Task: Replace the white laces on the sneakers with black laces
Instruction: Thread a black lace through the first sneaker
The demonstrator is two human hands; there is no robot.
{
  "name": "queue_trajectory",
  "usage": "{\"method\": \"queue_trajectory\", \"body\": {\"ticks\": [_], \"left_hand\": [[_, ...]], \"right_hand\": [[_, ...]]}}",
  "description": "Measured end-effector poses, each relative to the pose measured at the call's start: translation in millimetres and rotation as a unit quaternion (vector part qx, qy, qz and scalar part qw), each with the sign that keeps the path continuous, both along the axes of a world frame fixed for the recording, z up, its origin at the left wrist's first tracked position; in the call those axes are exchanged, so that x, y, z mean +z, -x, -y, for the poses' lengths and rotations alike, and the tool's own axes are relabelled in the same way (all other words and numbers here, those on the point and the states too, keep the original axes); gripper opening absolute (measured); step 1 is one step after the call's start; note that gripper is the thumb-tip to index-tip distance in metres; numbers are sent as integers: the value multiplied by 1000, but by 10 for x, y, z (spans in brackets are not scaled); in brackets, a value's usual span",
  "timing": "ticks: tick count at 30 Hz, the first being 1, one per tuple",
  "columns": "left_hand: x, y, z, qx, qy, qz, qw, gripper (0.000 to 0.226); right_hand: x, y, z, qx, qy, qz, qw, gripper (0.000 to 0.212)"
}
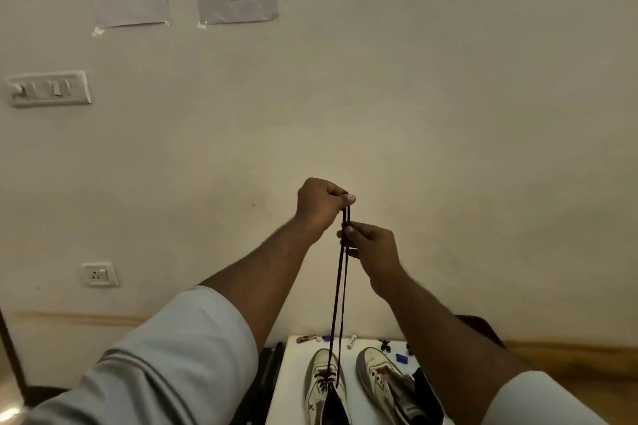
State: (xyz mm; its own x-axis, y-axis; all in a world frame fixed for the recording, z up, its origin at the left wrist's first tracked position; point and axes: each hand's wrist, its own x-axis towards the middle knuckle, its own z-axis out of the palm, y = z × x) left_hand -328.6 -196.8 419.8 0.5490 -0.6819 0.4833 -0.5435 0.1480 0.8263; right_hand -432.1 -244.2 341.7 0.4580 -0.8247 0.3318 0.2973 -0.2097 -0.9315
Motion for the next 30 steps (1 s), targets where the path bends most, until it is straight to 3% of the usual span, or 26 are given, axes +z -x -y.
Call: {"method": "queue_trajectory", "body": {"ticks": [7,12,21,26,30], "left_hand": [[-120,-140,-121,-29,-26,-6,999,16],[-218,-162,-198,-74,-17,-37,996,42],[-268,-151,-213,-76,-36,-29,996,10],[-339,-110,-225,-70,-60,-93,991,10],[-422,-57,-249,-53,-42,-157,985,11]], "right_hand": [[108,44,22,-12,22,12,1000,17],[62,33,7,-10,19,26,999,12],[110,23,52,9,75,1,997,17],[28,-6,85,18,47,11,999,26],[-25,-39,65,7,49,13,999,10]]}}
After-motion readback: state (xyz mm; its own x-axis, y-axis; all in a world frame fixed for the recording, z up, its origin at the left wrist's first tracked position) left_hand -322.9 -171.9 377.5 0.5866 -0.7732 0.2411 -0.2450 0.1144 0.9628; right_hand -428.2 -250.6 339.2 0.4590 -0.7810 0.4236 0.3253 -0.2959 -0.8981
